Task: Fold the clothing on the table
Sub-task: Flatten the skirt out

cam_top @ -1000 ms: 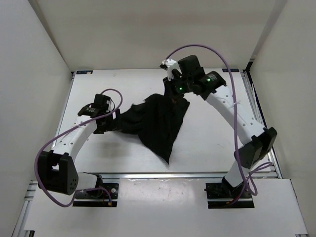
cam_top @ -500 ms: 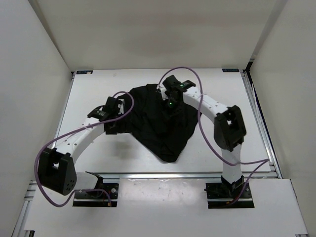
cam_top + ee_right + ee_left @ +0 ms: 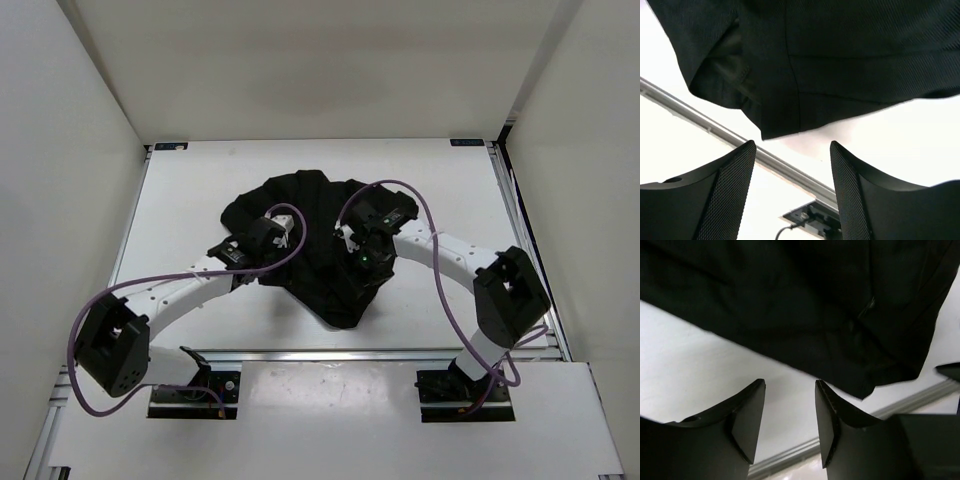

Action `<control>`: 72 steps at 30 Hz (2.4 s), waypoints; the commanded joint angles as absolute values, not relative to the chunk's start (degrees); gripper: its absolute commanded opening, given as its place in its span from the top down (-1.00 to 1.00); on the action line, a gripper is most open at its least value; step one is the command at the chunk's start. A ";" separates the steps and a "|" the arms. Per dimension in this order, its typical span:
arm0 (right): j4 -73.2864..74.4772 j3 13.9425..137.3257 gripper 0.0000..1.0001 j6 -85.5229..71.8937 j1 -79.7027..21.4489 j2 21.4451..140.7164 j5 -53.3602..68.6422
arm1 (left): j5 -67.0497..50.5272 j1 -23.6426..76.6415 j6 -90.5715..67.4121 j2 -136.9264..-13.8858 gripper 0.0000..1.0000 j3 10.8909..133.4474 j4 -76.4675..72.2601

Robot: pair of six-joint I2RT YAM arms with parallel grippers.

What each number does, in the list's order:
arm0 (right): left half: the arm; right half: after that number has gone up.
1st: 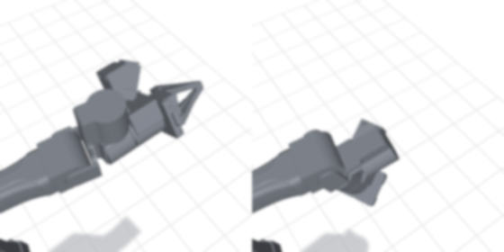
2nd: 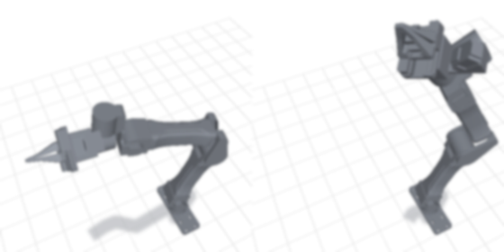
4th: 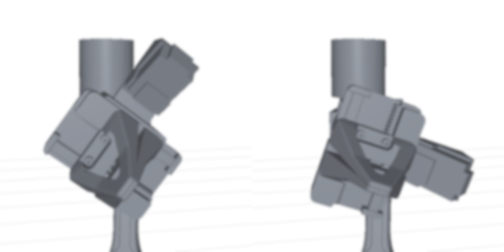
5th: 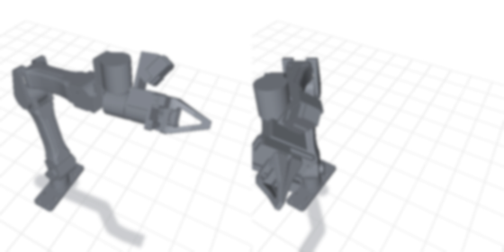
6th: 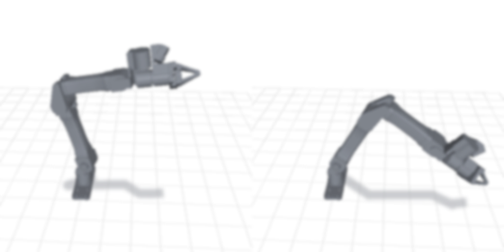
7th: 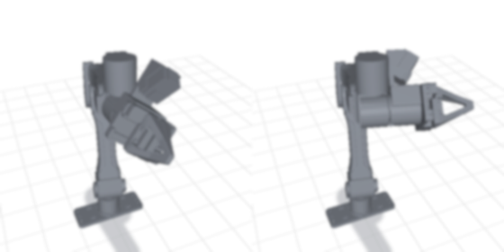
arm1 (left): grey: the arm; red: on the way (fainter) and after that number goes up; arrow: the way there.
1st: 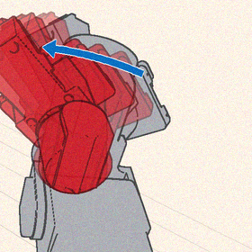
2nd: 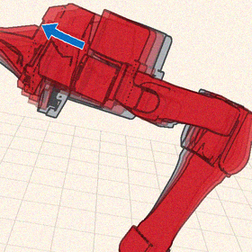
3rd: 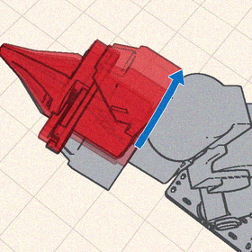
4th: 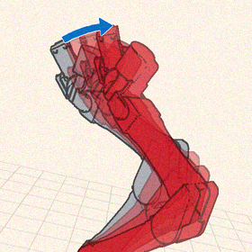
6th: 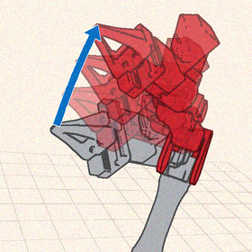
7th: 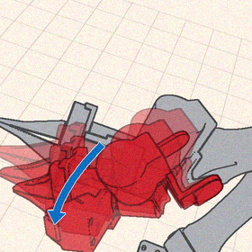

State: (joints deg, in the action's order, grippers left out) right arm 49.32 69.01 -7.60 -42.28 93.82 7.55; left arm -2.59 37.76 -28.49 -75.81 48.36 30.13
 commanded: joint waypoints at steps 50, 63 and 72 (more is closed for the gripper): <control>50.28 78.22 -0.30 -13.18 -36.03 97.12 8.33 | 33.84 59.15 -27.51 -88.79 1.00 49.75 23.29; 63.96 100.35 -0.28 -23.63 -30.77 117.22 22.23 | 28.39 58.71 -30.67 -85.25 1.00 47.82 24.17; 69.61 96.69 -0.19 -31.55 -30.94 118.40 23.38 | 28.74 56.34 -29.71 -83.41 1.00 48.51 23.82</control>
State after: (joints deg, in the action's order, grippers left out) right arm 64.93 98.19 -27.73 -30.50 120.36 21.26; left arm 28.80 57.28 -29.43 -86.59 48.36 24.01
